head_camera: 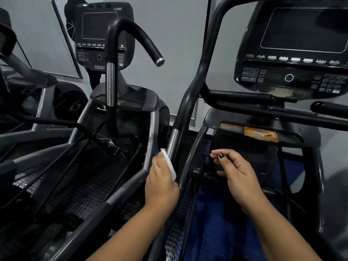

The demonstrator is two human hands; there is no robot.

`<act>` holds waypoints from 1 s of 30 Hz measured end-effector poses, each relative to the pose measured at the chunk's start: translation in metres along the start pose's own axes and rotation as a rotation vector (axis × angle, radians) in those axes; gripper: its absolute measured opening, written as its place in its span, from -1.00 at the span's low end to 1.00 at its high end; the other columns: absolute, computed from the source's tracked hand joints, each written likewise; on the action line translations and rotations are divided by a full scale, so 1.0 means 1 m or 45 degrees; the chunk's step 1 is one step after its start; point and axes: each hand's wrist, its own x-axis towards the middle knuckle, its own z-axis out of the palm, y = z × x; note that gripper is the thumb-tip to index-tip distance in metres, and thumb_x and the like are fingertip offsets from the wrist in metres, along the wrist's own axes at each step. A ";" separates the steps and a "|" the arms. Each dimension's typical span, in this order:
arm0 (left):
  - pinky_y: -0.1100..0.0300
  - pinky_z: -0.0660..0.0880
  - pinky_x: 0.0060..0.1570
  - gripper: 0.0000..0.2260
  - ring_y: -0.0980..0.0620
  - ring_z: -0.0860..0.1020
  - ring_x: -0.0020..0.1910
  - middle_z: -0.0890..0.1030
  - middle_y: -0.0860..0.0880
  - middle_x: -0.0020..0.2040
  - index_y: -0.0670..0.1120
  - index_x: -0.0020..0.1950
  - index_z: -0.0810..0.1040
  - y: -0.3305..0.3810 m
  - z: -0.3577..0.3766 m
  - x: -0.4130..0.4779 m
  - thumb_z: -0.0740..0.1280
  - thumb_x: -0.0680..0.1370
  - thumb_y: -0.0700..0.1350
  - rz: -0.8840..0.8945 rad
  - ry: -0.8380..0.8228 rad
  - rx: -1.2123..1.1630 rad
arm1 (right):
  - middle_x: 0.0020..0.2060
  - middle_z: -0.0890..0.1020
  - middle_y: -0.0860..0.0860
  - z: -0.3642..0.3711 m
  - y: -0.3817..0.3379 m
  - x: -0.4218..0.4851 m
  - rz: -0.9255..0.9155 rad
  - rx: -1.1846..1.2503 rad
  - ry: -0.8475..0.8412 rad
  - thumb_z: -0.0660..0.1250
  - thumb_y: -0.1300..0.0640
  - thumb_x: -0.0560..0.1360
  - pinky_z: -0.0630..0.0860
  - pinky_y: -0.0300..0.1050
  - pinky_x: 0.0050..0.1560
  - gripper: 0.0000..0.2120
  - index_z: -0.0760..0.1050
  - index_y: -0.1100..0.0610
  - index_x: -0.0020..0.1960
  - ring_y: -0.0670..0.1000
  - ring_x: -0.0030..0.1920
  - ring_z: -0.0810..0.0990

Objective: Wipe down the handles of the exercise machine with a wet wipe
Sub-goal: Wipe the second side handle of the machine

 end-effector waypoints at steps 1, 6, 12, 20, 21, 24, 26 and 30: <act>0.06 0.39 0.24 -0.26 -0.09 0.41 0.31 0.29 -0.07 0.41 -0.10 0.52 0.02 0.004 0.000 0.004 0.37 0.45 -0.24 0.020 0.019 0.036 | 0.01 0.66 -0.17 -0.001 0.001 -0.001 0.006 -0.007 0.002 0.19 0.17 0.62 0.54 -0.07 0.15 -0.77 0.60 -0.05 0.05 -0.26 0.05 0.58; 0.05 0.49 -0.07 -0.62 -0.17 0.60 0.02 0.59 -0.10 0.05 -0.08 0.16 0.34 0.038 -0.017 0.051 0.42 0.42 -0.15 -0.081 0.048 -0.085 | -0.03 0.67 -0.17 -0.005 0.007 -0.010 0.034 -0.016 0.015 0.19 0.16 0.63 0.59 -0.09 0.01 -0.76 0.60 -0.07 0.05 -0.19 -0.04 0.61; 0.26 0.41 -0.55 -0.78 -0.02 0.53 -0.59 0.60 -0.14 -0.45 -0.19 -0.29 0.56 0.047 -0.027 0.096 0.55 0.38 -0.12 -0.296 -0.346 -0.858 | -0.03 0.67 -0.16 -0.013 0.020 -0.023 0.080 -0.019 0.047 0.19 0.19 0.63 0.55 -0.06 0.15 -0.76 0.61 -0.02 0.04 -0.23 0.02 0.60; 0.22 0.44 -0.54 -0.92 -0.06 0.49 -0.58 0.52 -0.14 -0.49 -0.27 -0.22 0.49 0.006 -0.019 0.052 0.33 0.47 -0.36 -0.429 -0.646 -1.137 | 0.01 0.68 -0.11 0.001 0.030 -0.056 0.166 0.051 -0.033 0.18 0.16 0.63 0.54 -0.09 0.16 -0.77 0.60 -0.04 0.06 -0.19 0.03 0.62; 0.21 0.44 -0.51 -0.91 -0.05 0.50 -0.58 0.50 -0.15 -0.48 -0.26 -0.22 0.48 0.000 -0.017 0.043 0.33 0.48 -0.37 -0.457 -0.640 -1.100 | 0.01 0.68 -0.11 0.002 0.031 -0.060 0.174 0.061 -0.041 0.18 0.16 0.63 0.55 -0.10 0.15 -0.77 0.60 -0.05 0.06 -0.18 0.02 0.62; 0.30 0.38 -0.58 -0.84 0.04 0.46 -0.63 0.42 -0.16 -0.45 -0.24 -0.25 0.43 -0.009 -0.014 0.015 0.30 0.49 -0.41 -0.501 -0.582 -1.046 | -0.01 0.68 -0.12 0.001 0.038 -0.078 0.165 0.077 -0.053 0.18 0.15 0.64 0.54 -0.12 0.11 -0.76 0.60 -0.07 0.05 -0.16 0.02 0.63; 0.34 0.36 -0.60 -0.88 0.08 0.47 -0.62 0.45 -0.16 -0.42 -0.25 -0.22 0.46 -0.014 -0.010 0.003 0.33 0.47 -0.40 -0.498 -0.486 -1.045 | -0.02 0.68 -0.12 0.001 0.045 -0.093 0.153 0.080 -0.043 0.18 0.15 0.63 0.53 -0.12 0.10 -0.76 0.60 -0.07 0.05 -0.15 0.01 0.63; 0.29 0.46 -0.37 -0.83 0.03 0.61 -0.33 0.63 -0.06 -0.28 -0.20 -0.16 0.60 -0.031 0.007 -0.005 0.46 0.37 -0.11 -0.290 -0.165 -0.684 | -0.02 0.68 -0.11 -0.001 0.066 -0.137 0.130 0.066 -0.057 0.19 0.15 0.63 0.52 -0.18 0.07 -0.78 0.60 -0.06 0.04 -0.16 0.00 0.63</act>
